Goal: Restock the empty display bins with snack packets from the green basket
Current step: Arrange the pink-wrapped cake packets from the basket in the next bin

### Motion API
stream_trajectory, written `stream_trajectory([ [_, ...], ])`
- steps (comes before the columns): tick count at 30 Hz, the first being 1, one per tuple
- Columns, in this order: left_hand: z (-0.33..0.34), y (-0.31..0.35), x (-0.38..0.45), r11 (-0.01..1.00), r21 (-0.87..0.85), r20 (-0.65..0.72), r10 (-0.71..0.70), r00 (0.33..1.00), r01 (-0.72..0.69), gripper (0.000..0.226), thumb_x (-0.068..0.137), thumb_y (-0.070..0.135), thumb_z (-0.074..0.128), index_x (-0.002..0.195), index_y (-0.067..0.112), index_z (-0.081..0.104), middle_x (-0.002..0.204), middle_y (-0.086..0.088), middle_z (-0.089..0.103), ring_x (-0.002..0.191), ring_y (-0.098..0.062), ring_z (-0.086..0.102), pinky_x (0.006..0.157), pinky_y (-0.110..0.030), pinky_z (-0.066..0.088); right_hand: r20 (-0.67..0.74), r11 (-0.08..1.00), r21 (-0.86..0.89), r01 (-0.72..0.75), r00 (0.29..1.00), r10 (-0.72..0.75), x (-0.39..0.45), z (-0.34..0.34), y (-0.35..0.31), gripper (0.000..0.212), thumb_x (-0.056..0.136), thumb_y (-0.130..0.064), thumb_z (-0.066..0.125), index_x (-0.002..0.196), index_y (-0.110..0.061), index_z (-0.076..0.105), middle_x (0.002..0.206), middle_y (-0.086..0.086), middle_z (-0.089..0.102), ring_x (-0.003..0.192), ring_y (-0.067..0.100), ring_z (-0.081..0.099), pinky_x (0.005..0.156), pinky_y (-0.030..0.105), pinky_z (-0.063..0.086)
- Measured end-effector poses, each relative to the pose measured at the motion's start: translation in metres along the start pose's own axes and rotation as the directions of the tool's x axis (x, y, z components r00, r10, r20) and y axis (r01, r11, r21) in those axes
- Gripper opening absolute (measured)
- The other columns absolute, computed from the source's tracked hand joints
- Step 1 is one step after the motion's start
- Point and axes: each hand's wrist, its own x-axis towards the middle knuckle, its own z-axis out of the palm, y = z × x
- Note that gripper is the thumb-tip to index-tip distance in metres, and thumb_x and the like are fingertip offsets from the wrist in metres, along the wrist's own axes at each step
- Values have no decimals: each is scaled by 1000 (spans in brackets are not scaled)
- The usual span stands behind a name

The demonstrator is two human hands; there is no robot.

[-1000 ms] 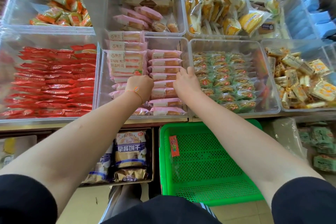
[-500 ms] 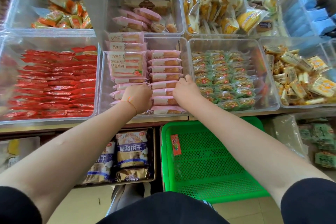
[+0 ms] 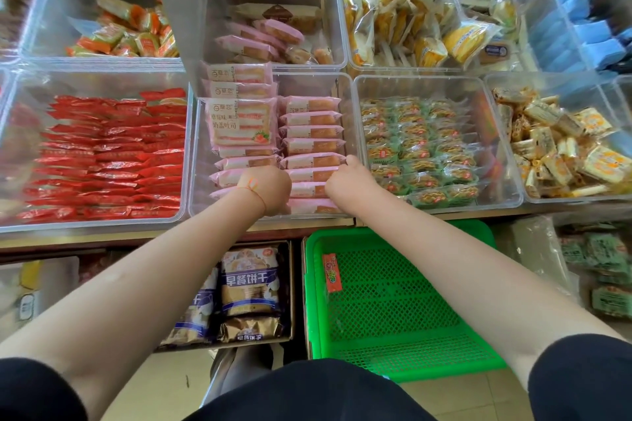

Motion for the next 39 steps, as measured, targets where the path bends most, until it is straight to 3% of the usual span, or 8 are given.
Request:
stream_trajectory([
  [4,0,4,-1,1000,21,-61,-9,998,11,26,90,32,58,68,18,59,74,2,59,63,-17,55,45,-27,37,-15,999,41,4,1000,-4,5,4,3,15,94,-12,57,98,-20,69,85,-3,57,102,24,55,104,40,29],
  [17,0,0,-4,999,-35,-96,-21,995,18,26,94,27,50,73,17,62,78,1,59,68,-20,56,53,-28,40,-111,994,-31,-106,989,102,7,1,3,15,88,-17,68,102,-17,72,105,3,67,110,27,52,106,42,31],
  [20,6,-10,-9,980,-192,-267,-97,959,45,33,95,37,48,78,16,67,83,0,62,73,-23,61,50,-28,43,-253,981,147,-128,954,162,17,-2,-5,22,92,-9,57,111,-11,67,112,8,64,109,28,56,100,41,39],
  [23,27,-26,-16,938,-346,-422,-184,888,30,33,90,38,52,114,19,67,115,-8,60,102,-31,59,82,-44,52,-395,889,451,-78,876,277,32,6,-14,41,98,-18,48,138,-8,46,142,16,47,130,32,44,105,42,40],
  [26,39,-32,-17,955,-298,-315,-95,944,-3,59,94,53,43,149,32,36,155,-2,33,142,-28,31,114,-53,29,-269,825,560,-78,925,269,54,19,-20,64,104,-44,34,157,-16,12,165,13,6,152,32,6,123,50,12],
  [28,38,-32,-14,958,-285,-315,-53,948,-42,60,97,53,38,153,34,26,162,0,20,149,-24,17,118,-51,21,-270,816,568,-104,914,304,68,29,-20,64,104,-51,25,158,-20,10,166,11,4,152,31,5,123,51,10],
  [32,29,-24,-4,958,-282,-375,-58,925,-54,50,99,40,40,149,35,34,154,-3,36,141,-27,32,109,-48,33,-370,833,520,-192,828,421,83,29,-18,47,102,-46,36,140,-19,43,139,12,50,128,31,46,103,49,36],
  [39,24,-28,15,959,-279,-443,-163,882,38,32,96,35,46,121,20,58,116,-9,55,110,-33,51,82,-46,46,-494,892,434,-130,793,356,88,18,-20,29,93,-14,54,122,-16,54,119,15,56,114,35,52,92,46,42],
])
